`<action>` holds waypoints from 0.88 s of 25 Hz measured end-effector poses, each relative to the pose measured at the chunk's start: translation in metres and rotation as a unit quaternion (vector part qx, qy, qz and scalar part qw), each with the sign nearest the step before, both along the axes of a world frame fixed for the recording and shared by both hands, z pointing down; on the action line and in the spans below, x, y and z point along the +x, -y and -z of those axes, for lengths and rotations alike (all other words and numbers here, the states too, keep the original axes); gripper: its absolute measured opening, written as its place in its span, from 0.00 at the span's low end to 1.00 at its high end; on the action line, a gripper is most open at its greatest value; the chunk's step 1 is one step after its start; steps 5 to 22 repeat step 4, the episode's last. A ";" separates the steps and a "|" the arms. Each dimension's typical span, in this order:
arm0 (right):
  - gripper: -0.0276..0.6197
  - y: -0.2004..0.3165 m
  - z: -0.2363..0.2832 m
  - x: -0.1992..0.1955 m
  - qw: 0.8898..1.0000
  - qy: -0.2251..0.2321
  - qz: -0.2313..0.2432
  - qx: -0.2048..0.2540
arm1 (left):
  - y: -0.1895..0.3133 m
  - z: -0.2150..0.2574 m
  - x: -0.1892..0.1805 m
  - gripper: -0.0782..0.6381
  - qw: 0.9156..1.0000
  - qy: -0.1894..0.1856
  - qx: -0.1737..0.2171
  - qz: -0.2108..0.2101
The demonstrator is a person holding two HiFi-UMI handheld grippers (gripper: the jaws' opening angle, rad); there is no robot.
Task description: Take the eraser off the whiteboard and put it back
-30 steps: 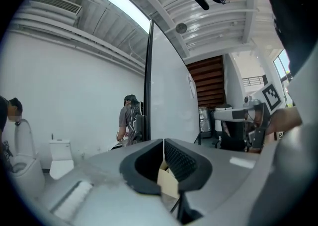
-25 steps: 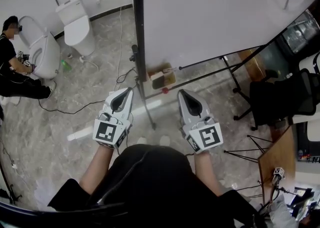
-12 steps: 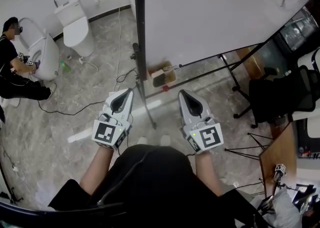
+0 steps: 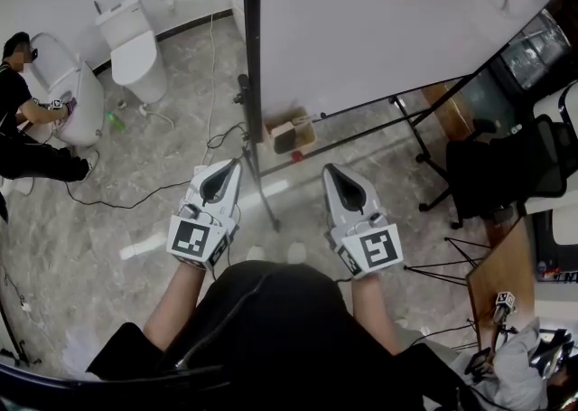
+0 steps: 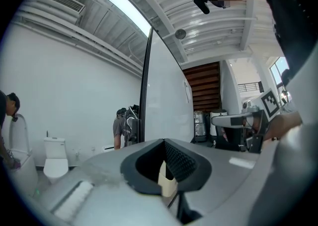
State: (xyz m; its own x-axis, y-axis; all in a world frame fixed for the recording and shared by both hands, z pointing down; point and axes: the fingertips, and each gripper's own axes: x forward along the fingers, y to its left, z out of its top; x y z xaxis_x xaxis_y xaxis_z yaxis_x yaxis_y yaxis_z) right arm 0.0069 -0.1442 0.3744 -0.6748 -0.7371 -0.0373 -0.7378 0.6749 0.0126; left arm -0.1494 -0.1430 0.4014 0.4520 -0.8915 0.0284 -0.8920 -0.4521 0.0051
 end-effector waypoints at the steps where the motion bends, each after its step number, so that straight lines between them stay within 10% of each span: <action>1: 0.06 -0.001 0.000 0.000 1.000 0.000 0.000 0.000 | -0.001 0.000 0.000 0.12 1.000 0.000 0.000 0.000; 22: 0.06 -0.004 0.002 0.000 1.000 -0.001 -0.001 0.002 | -0.005 0.002 -0.001 0.12 1.000 -0.001 0.002 0.002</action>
